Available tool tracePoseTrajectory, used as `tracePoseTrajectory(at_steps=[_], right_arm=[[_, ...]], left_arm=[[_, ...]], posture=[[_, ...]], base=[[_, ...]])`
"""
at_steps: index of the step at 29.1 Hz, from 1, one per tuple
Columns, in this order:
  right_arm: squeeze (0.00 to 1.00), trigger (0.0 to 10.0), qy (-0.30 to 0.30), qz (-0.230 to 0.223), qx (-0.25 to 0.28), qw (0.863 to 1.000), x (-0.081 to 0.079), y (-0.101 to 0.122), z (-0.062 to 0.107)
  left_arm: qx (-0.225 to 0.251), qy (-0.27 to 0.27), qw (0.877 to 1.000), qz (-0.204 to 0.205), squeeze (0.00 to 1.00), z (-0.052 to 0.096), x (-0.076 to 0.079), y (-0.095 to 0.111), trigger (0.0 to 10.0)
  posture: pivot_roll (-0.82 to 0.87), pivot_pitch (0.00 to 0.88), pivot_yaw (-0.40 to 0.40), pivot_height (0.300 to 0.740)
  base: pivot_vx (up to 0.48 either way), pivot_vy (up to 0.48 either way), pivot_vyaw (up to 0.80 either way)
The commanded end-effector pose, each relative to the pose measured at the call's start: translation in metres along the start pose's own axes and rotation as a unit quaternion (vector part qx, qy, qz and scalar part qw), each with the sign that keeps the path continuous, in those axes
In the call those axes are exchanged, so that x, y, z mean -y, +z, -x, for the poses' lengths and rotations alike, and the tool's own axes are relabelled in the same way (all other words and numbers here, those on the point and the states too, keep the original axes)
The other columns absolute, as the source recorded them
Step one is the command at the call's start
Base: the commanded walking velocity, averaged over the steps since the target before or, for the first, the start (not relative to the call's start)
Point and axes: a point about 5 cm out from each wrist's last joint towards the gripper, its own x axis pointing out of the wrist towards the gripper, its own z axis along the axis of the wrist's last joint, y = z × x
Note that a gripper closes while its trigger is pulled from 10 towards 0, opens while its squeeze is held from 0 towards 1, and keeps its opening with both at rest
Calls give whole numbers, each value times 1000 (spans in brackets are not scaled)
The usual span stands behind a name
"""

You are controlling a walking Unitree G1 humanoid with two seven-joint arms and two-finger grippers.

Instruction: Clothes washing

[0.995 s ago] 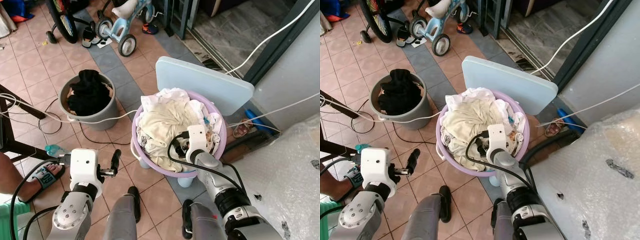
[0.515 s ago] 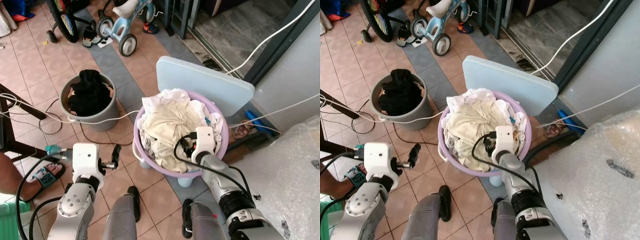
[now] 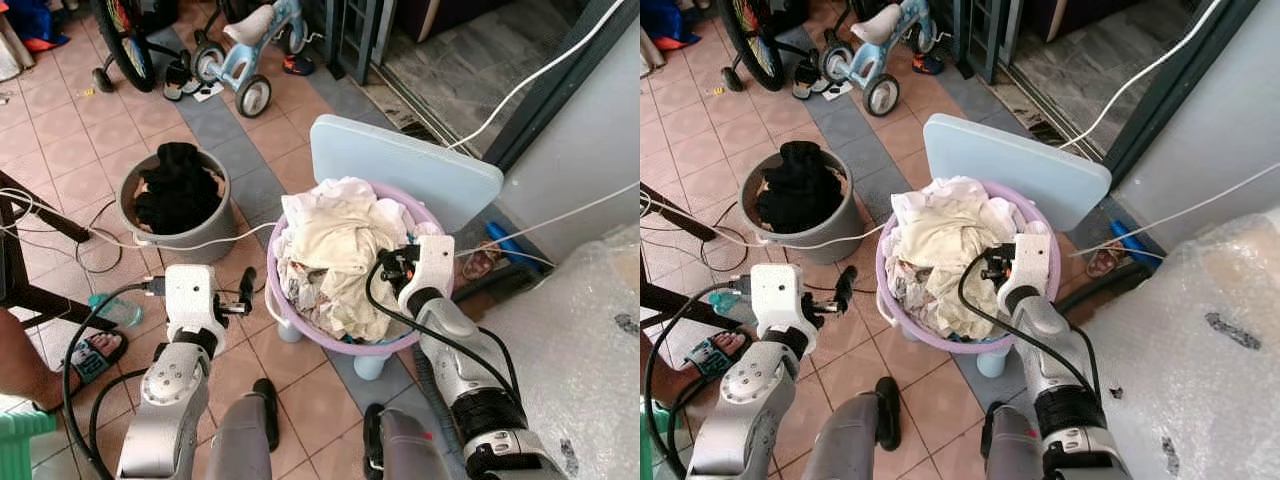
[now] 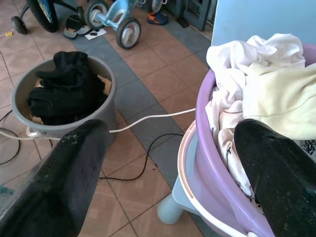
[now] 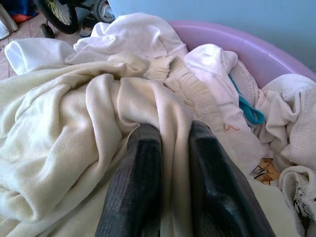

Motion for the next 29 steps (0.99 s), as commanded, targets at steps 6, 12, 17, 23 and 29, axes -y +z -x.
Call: tracePoseTrajectory(at_steps=[6, 12, 17, 23, 29], right_arm=[[0, 0, -16, 1, 36, 999, 6, 10, 5], [0, 0, -25, -25, 82, 996, 8, 29, 6], [0, 0, -17, -28, 160, 987, 7, 70, 18], [0, 0, -8, 13, 203, 979, 5, 90, 33], [0, 0, -27, 62, 237, 969, 2, 105, 65]], left_arm=[[-11, 3, 1000, -2, 0, 0, -1, -9, 10000], [-6, 2, 1000, 0, 0, -3, -1, -8, 10000], [8, 4, 1000, 0, 0, -10, -1, -5, 10000], [14, 9, 1000, 0, 0, -15, -1, -2, 10000], [20, -11, 1000, -2, 0, -22, 6, -1, 10000]], posture=[[-16, 185, 12, 740], [-21, 172, 15, 740], [-32, 141, 20, 740], [-50, 111, 32, 740], [-88, 65, 54, 740]], base=[[0, 0, 0], [0, 0, 0], [0, 0, 0], [0, 0, 0], [0, 0, 0]])
